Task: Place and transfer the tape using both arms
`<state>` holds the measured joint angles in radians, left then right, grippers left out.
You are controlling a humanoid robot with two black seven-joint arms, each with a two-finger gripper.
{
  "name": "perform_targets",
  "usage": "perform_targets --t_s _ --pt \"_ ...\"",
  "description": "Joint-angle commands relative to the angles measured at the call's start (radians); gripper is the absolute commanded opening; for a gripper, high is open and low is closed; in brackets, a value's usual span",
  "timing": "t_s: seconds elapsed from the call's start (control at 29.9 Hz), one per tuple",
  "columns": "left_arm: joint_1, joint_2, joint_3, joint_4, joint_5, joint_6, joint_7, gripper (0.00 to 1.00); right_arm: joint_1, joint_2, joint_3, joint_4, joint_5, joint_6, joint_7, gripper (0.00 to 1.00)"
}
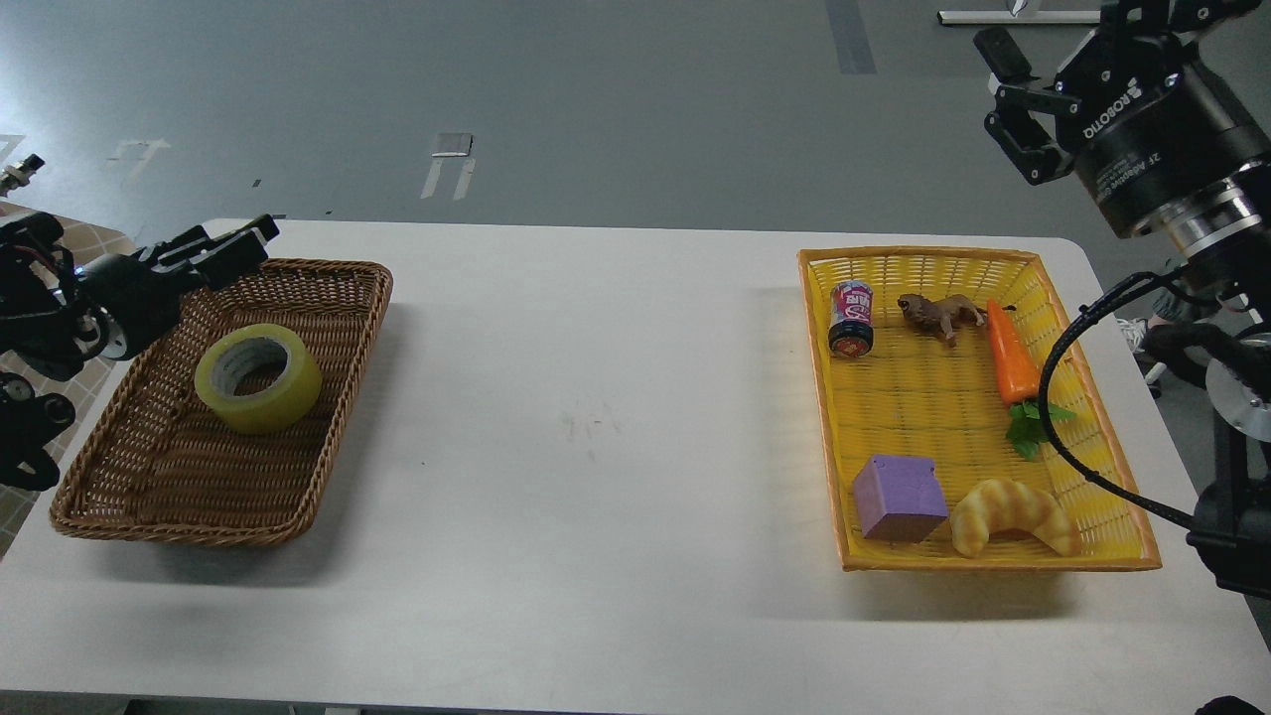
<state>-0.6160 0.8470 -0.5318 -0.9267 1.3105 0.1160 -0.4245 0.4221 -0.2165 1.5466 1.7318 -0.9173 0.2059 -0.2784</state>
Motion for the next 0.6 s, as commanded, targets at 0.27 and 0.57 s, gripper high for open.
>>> perform_targets --t_s 0.27,0.57 --pt "-0.173 -0.052 -0.157 -0.118 -0.235 -0.033 -0.051 0.98 -0.011 -0.083 0.009 -0.015 -0.002 0.027 0.002 1.0" --pt "-0.383 -0.117 -0.195 -0.325 -0.351 -0.079 0.002 0.98 0.004 -0.086 0.007 -0.049 -0.006 0.024 0.002 1.0"
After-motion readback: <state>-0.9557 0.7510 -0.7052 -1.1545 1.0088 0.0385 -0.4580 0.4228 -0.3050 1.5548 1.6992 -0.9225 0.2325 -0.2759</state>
